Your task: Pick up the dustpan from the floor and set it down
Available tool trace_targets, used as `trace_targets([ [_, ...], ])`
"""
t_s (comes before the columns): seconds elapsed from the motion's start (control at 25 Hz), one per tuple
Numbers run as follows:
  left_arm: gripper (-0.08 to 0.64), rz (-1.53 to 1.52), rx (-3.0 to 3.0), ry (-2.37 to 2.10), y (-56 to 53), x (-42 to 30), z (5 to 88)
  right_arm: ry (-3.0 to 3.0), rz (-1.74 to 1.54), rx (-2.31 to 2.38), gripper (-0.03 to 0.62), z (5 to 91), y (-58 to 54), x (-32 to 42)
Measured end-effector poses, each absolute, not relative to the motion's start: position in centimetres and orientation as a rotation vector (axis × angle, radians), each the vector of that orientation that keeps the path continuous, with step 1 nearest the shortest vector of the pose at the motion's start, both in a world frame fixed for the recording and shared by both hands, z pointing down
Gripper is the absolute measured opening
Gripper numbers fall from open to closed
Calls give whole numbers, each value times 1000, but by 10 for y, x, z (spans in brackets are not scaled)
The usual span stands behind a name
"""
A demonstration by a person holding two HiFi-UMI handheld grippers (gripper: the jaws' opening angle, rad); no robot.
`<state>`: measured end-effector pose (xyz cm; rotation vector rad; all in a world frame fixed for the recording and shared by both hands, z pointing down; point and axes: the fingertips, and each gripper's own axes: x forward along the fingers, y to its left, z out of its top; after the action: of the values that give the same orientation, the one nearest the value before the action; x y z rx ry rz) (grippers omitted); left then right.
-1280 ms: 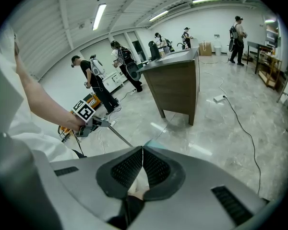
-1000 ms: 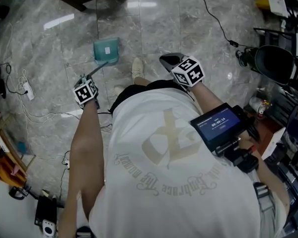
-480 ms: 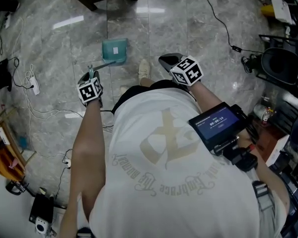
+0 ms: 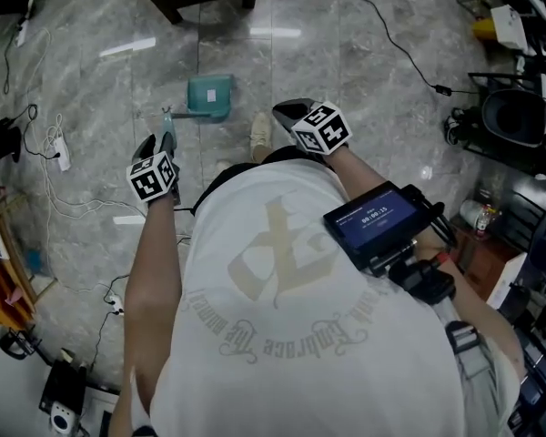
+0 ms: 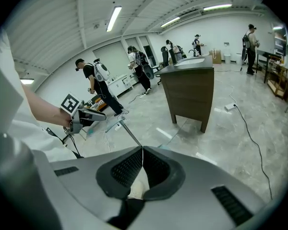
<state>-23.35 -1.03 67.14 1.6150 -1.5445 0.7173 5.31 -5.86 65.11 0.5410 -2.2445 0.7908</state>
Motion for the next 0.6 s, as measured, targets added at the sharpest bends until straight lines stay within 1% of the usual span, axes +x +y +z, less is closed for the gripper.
trace_targets([
  [0.24, 170, 599, 1686, -1571, 41, -245, 635, -2312, 720, 541, 18, 625, -27, 14],
  [0.32, 133, 567, 1696, -1577, 55, -247, 626, -2341, 691, 540, 18, 615, -22, 3],
  [0.44, 98, 531, 1718, -1585, 67, -245, 617, -2389, 648, 526, 18, 604, -23, -9],
  [0.52, 50, 512, 1747, -1584, 70, -240, 611, -2415, 628, 517, 18, 597, -24, -13],
  [0.6, 19, 491, 1785, -1581, 71, -235, 602, -2440, 612, 517, 17, 589, -26, -15],
])
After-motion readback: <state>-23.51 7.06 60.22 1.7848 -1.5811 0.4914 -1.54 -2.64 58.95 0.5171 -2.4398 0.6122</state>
